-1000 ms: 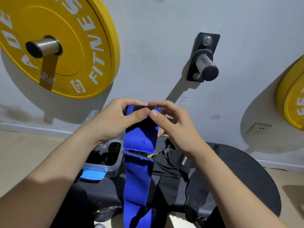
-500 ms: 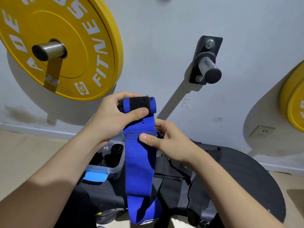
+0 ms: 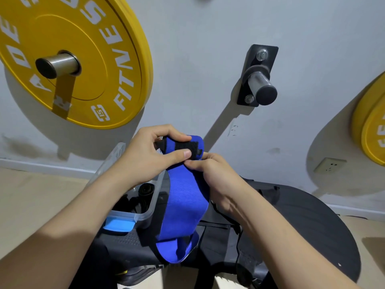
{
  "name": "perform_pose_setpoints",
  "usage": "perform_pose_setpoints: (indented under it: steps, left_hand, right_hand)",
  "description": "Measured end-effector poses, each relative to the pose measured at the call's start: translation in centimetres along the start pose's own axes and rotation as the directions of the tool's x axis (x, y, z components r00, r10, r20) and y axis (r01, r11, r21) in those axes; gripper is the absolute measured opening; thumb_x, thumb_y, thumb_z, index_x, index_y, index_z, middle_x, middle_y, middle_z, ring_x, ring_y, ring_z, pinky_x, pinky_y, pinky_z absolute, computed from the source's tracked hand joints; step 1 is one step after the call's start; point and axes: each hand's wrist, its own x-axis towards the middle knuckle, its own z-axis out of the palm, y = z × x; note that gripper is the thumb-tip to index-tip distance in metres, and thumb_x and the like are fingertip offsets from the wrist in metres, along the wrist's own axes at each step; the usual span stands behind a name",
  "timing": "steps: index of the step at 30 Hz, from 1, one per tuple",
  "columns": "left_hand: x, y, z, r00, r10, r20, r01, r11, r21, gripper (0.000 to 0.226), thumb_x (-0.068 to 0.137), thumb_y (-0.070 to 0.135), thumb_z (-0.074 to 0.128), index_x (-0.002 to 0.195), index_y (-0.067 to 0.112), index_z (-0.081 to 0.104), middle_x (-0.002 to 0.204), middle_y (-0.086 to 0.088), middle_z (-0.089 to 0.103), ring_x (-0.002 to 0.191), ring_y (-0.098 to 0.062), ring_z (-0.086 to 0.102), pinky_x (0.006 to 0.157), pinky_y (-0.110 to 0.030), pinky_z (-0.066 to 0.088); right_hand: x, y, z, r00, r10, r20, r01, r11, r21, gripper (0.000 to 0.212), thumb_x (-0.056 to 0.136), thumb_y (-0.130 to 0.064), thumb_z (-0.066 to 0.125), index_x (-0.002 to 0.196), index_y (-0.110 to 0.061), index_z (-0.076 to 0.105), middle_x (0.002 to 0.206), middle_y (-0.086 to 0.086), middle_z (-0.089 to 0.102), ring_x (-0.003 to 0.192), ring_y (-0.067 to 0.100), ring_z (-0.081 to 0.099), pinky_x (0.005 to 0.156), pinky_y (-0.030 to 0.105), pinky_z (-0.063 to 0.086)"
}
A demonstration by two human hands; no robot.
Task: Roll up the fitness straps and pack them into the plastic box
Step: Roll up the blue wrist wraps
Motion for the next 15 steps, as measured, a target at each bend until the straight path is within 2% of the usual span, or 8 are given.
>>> perform_pose_setpoints:
  steps: [3,5,6,7,9,12,13,15]
  left_hand:
    - [0.2,0.2,-0.3,0.997,0.049,-0.054,-0.045,0.997,0.07,0.034,0.08,0.012,0.094,0.103,0.034,0.083,0.11,0.016,0.079,0.11,-0.002,0.073,0.091,-0.017,0.057]
    - [0.2,0.4,-0.5,0.997,0.061,-0.039,-0.057,0.993,0.107,0.046,0.077,0.011,0.097,0.112,0.036,0.081,0.113,0.015,0.077,0.111,-0.003,0.073,0.089,-0.016,0.058]
    - [0.1,0.5,-0.5,0.999,0.052,-0.014,-0.05,0.991,0.121,0.054,0.075,0.012,0.098,0.119,0.038,0.078,0.115,0.016,0.076,0.112,-0.003,0.072,0.09,-0.016,0.058]
    - [0.1,0.7,-0.5,0.999,0.041,0.012,-0.042,0.99,0.134,0.061,0.074,0.011,0.099,0.123,0.039,0.075,0.116,0.018,0.076,0.113,-0.003,0.072,0.092,-0.018,0.058]
    - [0.1,0.9,-0.2,0.999,0.033,0.038,-0.038,0.99,0.137,0.066,0.074,0.007,0.098,0.126,0.039,0.073,0.115,0.018,0.076,0.113,-0.005,0.073,0.092,-0.021,0.059]
    - [-0.1,0.9,0.3,1.0,0.014,0.015,-0.016,0.993,0.121,0.078,0.076,0.004,0.095,0.136,0.043,0.065,0.117,0.012,0.074,0.112,-0.01,0.073,0.092,-0.027,0.062]
    - [-0.1,0.8,0.4,1.0,0.009,0.028,-0.012,0.991,0.135,0.076,0.079,0.009,0.093,0.139,0.045,0.062,0.12,0.012,0.072,0.112,-0.011,0.073,0.091,-0.027,0.062]
    - [-0.2,0.7,0.6,0.992,-0.069,0.109,0.063,0.996,0.056,0.064,0.086,0.027,0.082,0.143,0.046,0.058,0.122,0.014,0.072,0.111,-0.011,0.073,0.088,-0.028,0.063]
  right_hand:
    - [-0.3,-0.6,0.0,0.999,0.028,0.034,-0.03,0.998,0.056,0.029,0.101,-0.003,0.052,0.123,0.006,0.069,0.116,0.024,0.078,0.099,0.034,0.075,0.084,0.041,0.061]
    - [-0.5,-1.1,0.0,0.998,0.023,0.059,-0.031,0.99,0.14,0.026,0.102,-0.021,0.056,0.116,-0.005,0.072,0.108,0.015,0.077,0.092,0.027,0.074,0.074,0.034,0.06]
    - [-0.6,-1.2,-0.1,0.997,-0.005,0.074,-0.008,0.986,0.168,0.032,0.104,-0.032,0.059,0.118,-0.008,0.073,0.111,0.013,0.077,0.096,0.027,0.076,0.079,0.035,0.063]
    - [-0.5,-1.3,-0.2,0.995,-0.039,0.095,0.023,0.986,0.166,0.041,0.106,-0.043,0.059,0.124,-0.01,0.074,0.119,0.013,0.078,0.105,0.028,0.077,0.09,0.04,0.064]
    - [-0.5,-1.0,-0.2,0.988,-0.103,0.111,0.09,0.989,0.117,0.05,0.108,-0.052,0.055,0.135,-0.012,0.07,0.129,0.014,0.076,0.121,0.03,0.073,0.108,0.048,0.058]
    - [-0.2,-0.6,-0.1,0.984,-0.173,0.042,0.165,0.974,0.155,0.045,0.109,-0.039,0.06,0.14,-0.006,0.062,0.132,0.022,0.073,0.128,0.041,0.068,0.109,0.049,0.057]
    - [-0.2,-0.5,-0.2,0.977,-0.209,0.034,0.201,0.966,0.163,0.041,0.109,-0.034,0.061,0.139,-0.006,0.061,0.13,0.024,0.073,0.127,0.045,0.067,0.106,0.05,0.057]
    - [-0.1,-0.6,-0.6,0.951,-0.307,0.023,0.304,0.948,0.099,0.031,0.109,-0.024,0.063,0.136,-0.009,0.063,0.128,0.025,0.073,0.122,0.046,0.07,0.104,0.055,0.057]
